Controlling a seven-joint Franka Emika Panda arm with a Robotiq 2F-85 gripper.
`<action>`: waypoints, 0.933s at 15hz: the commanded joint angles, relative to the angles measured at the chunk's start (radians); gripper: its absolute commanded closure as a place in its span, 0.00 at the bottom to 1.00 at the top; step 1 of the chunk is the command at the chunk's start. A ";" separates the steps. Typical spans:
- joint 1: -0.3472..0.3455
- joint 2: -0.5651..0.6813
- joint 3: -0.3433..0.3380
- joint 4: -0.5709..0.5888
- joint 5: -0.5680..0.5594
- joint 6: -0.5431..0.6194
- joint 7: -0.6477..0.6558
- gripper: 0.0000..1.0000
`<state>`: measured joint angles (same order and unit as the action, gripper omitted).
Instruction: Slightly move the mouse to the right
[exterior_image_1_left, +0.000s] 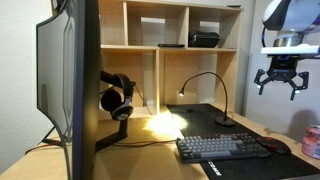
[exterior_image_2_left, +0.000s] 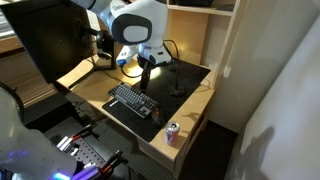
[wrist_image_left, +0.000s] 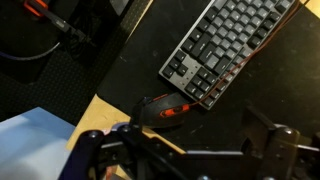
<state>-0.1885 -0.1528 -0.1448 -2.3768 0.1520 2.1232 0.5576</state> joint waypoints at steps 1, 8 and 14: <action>0.001 -0.003 0.010 0.001 0.000 -0.002 0.003 0.00; 0.003 0.209 -0.005 0.007 -0.031 0.183 0.453 0.00; 0.019 0.239 -0.019 0.005 -0.042 0.200 0.503 0.00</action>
<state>-0.1830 0.0859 -0.1506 -2.3732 0.1084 2.3250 1.0616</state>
